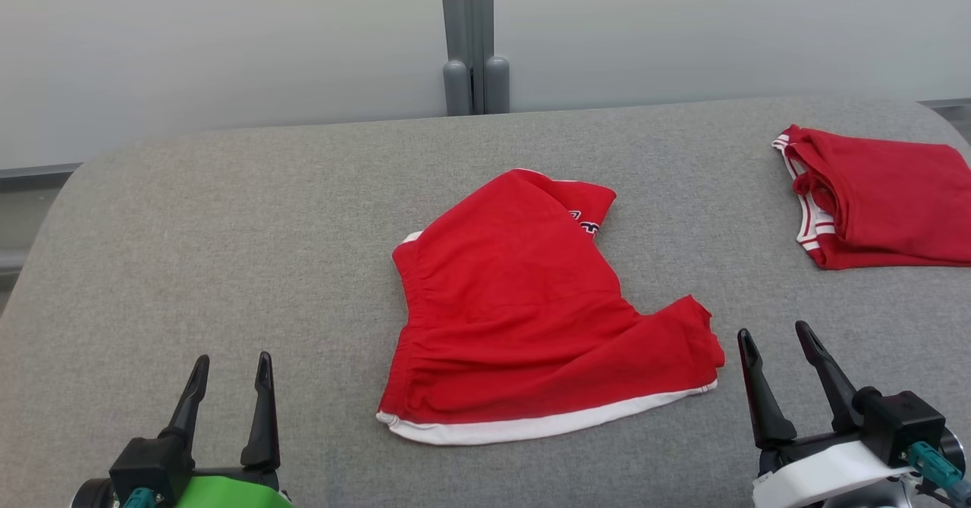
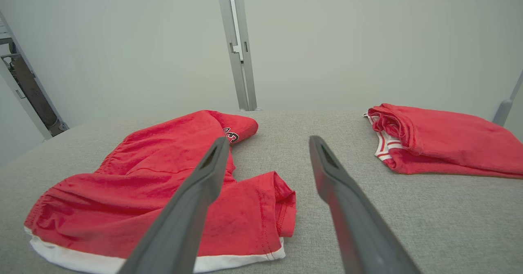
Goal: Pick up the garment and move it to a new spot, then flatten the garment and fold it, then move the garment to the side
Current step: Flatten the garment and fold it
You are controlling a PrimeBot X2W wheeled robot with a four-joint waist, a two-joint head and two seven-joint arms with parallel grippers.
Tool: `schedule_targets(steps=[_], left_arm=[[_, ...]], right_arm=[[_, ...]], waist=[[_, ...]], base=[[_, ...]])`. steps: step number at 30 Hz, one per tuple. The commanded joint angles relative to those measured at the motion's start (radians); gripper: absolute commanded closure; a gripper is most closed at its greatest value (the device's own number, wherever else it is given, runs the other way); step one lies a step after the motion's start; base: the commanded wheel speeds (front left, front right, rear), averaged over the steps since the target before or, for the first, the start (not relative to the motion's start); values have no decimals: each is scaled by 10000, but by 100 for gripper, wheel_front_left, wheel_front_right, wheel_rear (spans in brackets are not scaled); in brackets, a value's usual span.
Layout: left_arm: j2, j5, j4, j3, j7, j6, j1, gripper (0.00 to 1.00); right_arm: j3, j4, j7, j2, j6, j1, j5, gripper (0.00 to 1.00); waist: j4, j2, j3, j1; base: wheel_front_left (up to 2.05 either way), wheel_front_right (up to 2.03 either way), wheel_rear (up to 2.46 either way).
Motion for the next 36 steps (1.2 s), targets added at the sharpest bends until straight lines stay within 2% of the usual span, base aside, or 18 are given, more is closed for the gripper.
schedule_targets(steps=[1, 28, 36], left_arm=[[-9, 50, 26, 59, 6, -23, 150, 0], [-128, 235, 121, 142, 7, -123, 75, 0], [-66, 265, 539, -332, 7, -131, 120, 0]], right_arm=[[7, -32, -27, 2, -8, 91, -73, 0], [53, 118, -27, -28, -8, 31, -113, 0], [39, 502, -27, -101, -8, -98, -39, 0]], waist=[[-7, 0, 2, 0], [-16, 0, -29, 0], [-39, 0, 50, 0]], base=[[0, 0, 0], [0, 0, 0], [0, 0, 0]])
